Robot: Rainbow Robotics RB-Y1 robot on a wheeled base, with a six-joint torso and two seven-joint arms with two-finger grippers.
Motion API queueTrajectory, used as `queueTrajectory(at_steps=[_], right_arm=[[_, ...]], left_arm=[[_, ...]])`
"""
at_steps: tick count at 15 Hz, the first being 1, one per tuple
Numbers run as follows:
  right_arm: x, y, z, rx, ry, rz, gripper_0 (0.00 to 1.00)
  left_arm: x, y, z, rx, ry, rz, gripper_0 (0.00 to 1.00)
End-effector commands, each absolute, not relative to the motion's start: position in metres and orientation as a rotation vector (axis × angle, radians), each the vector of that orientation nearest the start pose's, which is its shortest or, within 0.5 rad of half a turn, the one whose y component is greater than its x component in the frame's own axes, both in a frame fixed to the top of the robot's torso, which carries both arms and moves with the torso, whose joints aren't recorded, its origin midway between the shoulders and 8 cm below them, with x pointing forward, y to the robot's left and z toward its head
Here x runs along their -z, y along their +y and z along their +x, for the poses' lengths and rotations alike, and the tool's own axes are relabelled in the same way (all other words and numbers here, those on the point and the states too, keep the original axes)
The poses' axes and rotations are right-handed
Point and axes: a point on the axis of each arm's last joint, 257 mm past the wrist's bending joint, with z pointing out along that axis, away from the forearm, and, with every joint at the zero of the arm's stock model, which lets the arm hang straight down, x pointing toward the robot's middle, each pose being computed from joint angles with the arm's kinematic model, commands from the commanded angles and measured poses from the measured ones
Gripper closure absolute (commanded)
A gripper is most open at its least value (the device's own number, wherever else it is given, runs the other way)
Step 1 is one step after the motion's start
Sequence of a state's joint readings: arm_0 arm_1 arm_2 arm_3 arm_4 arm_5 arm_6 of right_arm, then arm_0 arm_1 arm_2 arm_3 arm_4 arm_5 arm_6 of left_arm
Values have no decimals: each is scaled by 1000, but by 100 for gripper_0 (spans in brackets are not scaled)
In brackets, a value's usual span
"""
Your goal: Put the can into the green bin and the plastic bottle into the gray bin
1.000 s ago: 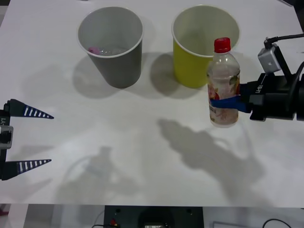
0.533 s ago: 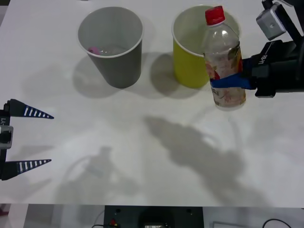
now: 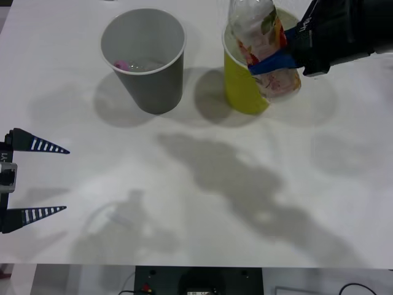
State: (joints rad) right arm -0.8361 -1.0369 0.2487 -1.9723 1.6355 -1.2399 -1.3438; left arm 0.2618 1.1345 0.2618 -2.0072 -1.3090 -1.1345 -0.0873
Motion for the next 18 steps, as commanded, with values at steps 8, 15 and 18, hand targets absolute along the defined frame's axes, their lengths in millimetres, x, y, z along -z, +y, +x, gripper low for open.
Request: queueTrajectory(at_steps=[8,15,18], right_arm=[[-62,-22,532,-363,1717,-1149,100],[-75,59,583,-374,1650,-1082,100],[-72,88,591,-395,1624,-1093,100]], left_arm=[[167,286,341,118,1444,1762,0],[167,286,341,118,1444,1762,0],[167,286,341,118,1444,1762,0]])
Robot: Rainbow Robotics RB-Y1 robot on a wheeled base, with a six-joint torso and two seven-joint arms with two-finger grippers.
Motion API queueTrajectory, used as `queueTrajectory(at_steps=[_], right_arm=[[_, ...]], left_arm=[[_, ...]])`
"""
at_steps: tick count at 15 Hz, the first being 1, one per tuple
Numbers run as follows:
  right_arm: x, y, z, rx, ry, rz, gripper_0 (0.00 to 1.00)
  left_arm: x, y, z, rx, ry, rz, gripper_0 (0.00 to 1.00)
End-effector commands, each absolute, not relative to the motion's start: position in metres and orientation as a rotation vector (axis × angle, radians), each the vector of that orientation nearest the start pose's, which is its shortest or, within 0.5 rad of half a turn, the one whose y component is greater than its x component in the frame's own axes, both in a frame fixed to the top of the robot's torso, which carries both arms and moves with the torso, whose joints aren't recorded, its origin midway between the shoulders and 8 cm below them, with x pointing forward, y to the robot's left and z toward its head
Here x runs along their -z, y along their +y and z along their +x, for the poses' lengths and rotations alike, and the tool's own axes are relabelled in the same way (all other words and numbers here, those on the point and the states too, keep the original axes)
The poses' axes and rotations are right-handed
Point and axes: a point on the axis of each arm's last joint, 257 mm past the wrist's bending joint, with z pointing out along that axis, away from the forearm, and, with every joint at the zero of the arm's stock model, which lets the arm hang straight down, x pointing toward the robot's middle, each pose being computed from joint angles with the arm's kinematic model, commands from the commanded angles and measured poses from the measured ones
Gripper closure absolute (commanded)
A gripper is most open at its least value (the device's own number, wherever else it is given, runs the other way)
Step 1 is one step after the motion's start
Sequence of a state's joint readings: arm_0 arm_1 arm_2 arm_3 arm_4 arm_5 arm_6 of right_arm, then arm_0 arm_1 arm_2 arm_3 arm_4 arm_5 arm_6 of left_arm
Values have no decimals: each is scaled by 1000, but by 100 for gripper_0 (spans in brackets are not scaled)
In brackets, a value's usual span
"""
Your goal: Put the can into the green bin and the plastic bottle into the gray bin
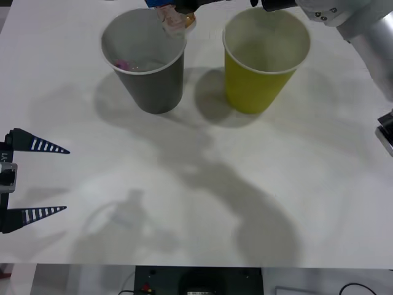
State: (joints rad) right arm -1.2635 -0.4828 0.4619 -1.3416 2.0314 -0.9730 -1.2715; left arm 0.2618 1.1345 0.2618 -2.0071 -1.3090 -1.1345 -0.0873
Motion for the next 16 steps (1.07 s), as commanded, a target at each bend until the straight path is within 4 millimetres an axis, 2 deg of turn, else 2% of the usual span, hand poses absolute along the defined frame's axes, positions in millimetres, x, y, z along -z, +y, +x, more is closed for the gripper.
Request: queueTrajectory(at_steps=[1,5,6,7,8,9,10,11,16], right_arm=[[-73,98,592,-402,1612,-1092,100],[-60,113,594,-379,1593,-1116,99],[-59,113,594,-378,1594,-1117,92],[-59,114,593,-380,1593,-1118,75],[-59,114,593,-381,1594,-1117,40],[-59,113,594,-379,1595,-1116,20],[-58,113,593,-383,1597,-1116,5],[-57,113,593,-385,1599,-1115,0],[-61,109,591,-400,1596,-1111,0]], left_arm=[[167,286,341,118,1444,1762,0],[167,286,341,118,1444,1762,0],[167,286,341,118,1444,1762,0],[167,286,341,118,1444,1762,0],[167,286,341,118,1444,1762,0],[167,286,341,118,1444,1762,0],[167,286,341,118,1444,1762,0],[167,286,341,118,1444,1762,0],[167,286,341,118,1444,1762,0]])
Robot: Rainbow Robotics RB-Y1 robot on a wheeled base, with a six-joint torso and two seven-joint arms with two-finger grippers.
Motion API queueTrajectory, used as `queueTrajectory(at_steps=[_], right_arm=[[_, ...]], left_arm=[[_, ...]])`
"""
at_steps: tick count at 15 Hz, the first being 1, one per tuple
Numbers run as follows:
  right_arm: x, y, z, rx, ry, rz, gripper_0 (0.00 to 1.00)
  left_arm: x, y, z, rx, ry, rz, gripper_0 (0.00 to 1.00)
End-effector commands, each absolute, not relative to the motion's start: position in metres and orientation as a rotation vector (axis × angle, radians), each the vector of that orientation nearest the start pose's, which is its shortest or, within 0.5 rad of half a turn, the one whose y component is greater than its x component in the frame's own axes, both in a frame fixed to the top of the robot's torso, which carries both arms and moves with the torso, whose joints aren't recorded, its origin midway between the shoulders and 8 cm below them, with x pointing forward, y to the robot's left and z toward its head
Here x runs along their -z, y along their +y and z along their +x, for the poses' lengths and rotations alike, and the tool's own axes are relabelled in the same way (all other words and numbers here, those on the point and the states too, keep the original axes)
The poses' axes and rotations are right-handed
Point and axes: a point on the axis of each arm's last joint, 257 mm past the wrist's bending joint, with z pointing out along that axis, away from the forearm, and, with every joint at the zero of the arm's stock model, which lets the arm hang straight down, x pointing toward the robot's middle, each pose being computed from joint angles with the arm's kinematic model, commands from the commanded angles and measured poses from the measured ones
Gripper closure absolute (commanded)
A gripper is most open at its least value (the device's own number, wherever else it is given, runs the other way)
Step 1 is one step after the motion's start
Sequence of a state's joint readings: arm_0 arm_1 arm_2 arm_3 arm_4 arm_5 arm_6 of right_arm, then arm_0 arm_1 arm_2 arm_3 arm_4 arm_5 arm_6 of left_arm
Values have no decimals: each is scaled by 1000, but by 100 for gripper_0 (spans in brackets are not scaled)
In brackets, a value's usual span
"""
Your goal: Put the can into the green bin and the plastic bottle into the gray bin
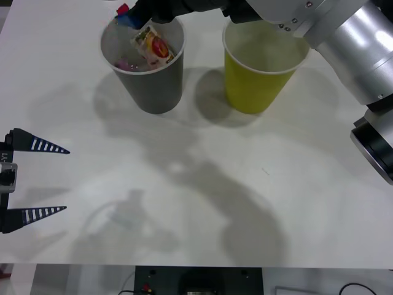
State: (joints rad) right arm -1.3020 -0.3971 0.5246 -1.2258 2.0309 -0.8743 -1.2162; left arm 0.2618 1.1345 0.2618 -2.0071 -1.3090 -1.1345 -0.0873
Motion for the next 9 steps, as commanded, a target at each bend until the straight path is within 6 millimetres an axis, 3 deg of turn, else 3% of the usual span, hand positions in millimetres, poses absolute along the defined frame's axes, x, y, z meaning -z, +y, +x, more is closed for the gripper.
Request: queueTrajectory(at_steps=[1,4,9], right_arm=[[-62,101,591,-388,1598,-1118,0],[-62,75,579,-365,1622,-1157,0],[-55,30,534,-338,1647,-1237,0]], left_arm=[[167,286,341,118,1444,1762,0],[167,286,341,118,1444,1762,0],[167,286,341,118,1444,1762,0]])
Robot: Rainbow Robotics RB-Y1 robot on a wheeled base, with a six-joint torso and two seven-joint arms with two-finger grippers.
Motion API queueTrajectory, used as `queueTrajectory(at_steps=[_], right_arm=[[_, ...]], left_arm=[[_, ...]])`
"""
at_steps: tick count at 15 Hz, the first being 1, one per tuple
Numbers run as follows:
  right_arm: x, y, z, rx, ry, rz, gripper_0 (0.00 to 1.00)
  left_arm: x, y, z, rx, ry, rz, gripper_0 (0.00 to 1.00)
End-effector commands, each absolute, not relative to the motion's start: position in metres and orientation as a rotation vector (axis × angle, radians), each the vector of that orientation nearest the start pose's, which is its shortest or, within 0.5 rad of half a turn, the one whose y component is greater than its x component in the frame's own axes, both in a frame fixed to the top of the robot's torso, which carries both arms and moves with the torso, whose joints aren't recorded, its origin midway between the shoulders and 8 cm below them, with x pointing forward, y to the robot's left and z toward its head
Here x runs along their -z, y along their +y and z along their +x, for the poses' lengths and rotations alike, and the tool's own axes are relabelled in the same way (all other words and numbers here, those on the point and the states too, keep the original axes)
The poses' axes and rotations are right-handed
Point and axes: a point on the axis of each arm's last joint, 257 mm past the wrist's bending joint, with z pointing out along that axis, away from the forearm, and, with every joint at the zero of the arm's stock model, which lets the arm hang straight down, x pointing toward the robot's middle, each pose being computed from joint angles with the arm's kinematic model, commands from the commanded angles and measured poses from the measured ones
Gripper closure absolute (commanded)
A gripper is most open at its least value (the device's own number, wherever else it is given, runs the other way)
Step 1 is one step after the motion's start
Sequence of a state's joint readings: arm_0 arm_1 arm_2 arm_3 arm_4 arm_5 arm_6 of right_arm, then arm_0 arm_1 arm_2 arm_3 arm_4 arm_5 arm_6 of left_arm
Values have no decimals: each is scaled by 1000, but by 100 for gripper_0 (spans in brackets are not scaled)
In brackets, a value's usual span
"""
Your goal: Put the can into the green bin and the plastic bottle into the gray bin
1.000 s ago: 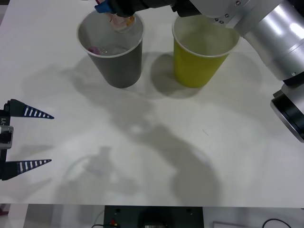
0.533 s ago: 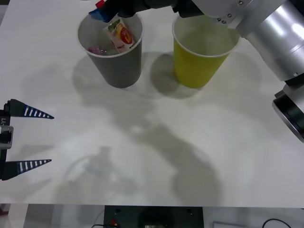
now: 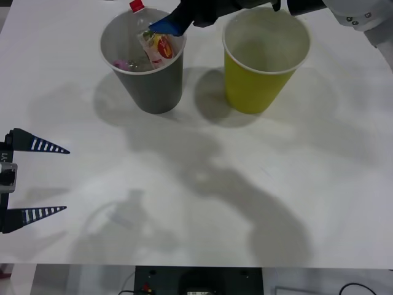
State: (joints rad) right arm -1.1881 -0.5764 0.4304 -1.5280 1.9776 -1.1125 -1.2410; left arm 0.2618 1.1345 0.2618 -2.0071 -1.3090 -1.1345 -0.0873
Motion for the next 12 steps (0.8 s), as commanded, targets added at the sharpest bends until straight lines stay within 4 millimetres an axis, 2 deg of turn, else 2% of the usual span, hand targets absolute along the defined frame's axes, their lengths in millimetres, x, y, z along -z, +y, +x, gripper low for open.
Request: queueTrajectory(at_steps=[1,7,12], right_arm=[[-50,18,522,-332,1647,-1256,0],[-15,-44,474,-310,1578,-1339,0],[14,-96,433,-244,1591,-1389,0]], left_arm=[[167,286,341,118,1444,1762,0],[167,286,341,118,1444,1762,0],[167,286,341,118,1444,1762,0]])
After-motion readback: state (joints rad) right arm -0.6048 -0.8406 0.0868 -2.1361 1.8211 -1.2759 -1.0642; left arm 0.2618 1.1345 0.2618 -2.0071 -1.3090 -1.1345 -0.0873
